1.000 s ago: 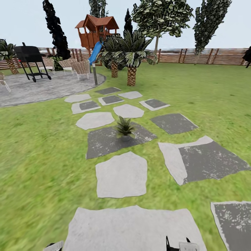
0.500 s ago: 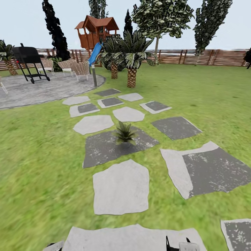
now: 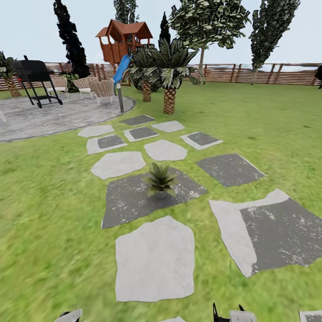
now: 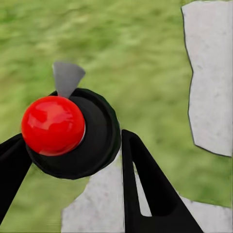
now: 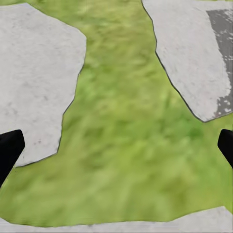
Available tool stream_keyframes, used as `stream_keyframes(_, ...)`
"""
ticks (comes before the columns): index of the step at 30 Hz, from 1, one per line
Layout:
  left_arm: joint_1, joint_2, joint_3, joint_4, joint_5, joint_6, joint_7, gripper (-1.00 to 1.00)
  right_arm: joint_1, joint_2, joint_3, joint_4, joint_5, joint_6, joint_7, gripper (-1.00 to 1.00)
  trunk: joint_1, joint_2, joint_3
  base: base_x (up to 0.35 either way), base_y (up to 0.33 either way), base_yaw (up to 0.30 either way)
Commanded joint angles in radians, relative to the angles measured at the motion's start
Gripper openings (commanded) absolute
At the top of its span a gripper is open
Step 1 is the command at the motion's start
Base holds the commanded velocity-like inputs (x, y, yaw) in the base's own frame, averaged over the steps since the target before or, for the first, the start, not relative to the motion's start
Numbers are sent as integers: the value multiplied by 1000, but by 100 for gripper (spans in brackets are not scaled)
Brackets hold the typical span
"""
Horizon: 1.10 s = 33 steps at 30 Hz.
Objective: Pick up the pesticide atomizer in the garden and spray insectifuge to fully cover both potted plants in the garden.
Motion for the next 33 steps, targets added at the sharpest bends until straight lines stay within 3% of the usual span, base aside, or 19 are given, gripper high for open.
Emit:
stream_keyframes(1,-1,0,0,1,7,-3,-5,-100,-1,0,9,1,-6,-2,-4,100,0,0,-1,339,0,45)
stream_keyframes(33,1,0,0,1,8,-3,-5,-100,-1,0,7,2,-8,-2,-5,100,0,0,-1,339,0,2)
